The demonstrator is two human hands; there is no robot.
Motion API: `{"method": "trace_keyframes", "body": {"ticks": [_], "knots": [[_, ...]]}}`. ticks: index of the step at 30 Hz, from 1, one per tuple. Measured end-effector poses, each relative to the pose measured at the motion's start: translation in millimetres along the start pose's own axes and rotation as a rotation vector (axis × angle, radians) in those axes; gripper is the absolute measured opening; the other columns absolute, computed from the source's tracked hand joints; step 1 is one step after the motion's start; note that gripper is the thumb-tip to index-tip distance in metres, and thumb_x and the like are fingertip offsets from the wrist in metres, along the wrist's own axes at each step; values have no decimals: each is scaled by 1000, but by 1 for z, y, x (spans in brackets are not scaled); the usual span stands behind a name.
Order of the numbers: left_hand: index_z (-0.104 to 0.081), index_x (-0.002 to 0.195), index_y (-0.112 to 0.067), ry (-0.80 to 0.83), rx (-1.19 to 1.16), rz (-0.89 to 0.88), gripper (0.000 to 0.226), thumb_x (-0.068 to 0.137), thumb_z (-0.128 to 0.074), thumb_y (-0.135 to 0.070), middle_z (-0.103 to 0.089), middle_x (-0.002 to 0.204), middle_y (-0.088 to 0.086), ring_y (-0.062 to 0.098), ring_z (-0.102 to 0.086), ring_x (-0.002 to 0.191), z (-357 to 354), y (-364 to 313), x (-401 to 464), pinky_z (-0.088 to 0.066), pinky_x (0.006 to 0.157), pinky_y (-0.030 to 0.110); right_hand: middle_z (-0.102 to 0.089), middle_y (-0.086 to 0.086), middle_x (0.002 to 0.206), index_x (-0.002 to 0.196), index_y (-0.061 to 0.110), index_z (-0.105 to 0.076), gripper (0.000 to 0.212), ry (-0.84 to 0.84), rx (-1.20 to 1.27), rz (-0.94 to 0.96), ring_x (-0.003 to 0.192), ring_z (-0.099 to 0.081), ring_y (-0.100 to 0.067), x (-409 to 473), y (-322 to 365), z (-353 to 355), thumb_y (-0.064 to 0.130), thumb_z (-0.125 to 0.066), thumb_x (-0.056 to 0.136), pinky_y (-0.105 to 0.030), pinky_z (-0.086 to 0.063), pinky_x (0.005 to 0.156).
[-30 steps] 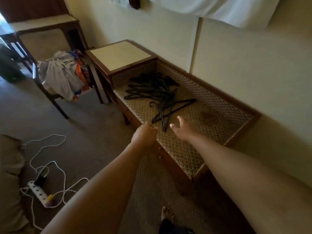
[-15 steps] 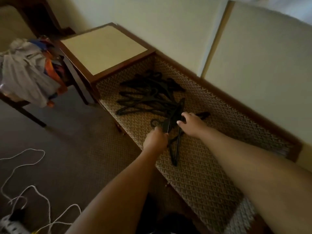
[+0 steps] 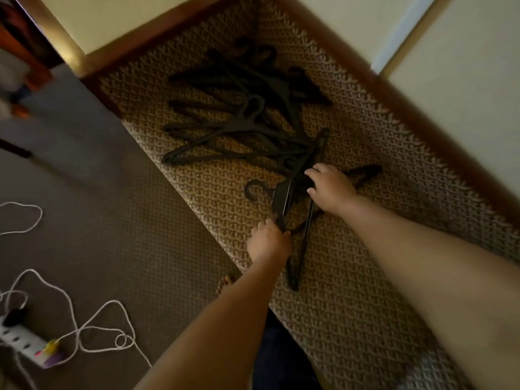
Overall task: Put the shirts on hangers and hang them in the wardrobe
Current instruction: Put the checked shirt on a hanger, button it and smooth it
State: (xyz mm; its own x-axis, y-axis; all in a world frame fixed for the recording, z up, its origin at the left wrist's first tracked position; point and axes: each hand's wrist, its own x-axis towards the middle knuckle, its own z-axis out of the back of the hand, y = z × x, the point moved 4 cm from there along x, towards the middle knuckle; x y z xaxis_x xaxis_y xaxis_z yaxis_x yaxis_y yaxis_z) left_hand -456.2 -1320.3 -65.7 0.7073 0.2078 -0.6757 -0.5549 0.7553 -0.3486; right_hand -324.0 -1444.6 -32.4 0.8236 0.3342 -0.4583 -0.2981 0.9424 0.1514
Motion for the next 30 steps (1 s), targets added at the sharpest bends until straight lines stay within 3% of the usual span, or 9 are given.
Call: {"method": "trace_keyframes", "body": {"ticks": [6,11,16,22,30], "knots": [[-40,132,-13,-121,60,29,53,93,-51,-46,-46,130,7,27,-44,123,-11,2,26,-43,98,41,-29,-12,153,144,16,-41,53,-126,-204,216,143,-20,-31,38,-1,-16,12,-56,93,-44,-22,116],[-45,122,-13,-161,-24,5,34,94,-48,-32,-52,121,6,24,-51,113,-7,1,31,-46,90,38,-51,-16,134,126,10,-58,48,-195,-300,337,131,-40,-35,54,1,-11,0,-66,80,-49,-29,111],[-49,112,-14,-190,-22,-7,25,94,-47,-30,-57,110,6,24,-58,97,20,2,30,-48,73,34,-58,-10,115,112,12,-64,33,-166,-313,330,117,-49,-31,52,-2,3,7,-70,80,-46,-34,107],[-54,107,-14,-296,56,-114,23,95,-46,-32,-55,106,3,22,-56,98,94,13,18,-40,68,30,-52,-11,122,125,11,-55,28,-157,-131,246,116,-48,-30,27,10,34,18,-48,98,-40,-38,96],[-61,115,-19,-471,119,-225,25,96,-50,-29,-56,110,2,20,-53,104,240,68,16,-46,84,33,-54,-9,117,122,10,-57,30,-280,86,201,108,-54,-28,19,111,91,25,-53,96,-39,-48,87]]}}
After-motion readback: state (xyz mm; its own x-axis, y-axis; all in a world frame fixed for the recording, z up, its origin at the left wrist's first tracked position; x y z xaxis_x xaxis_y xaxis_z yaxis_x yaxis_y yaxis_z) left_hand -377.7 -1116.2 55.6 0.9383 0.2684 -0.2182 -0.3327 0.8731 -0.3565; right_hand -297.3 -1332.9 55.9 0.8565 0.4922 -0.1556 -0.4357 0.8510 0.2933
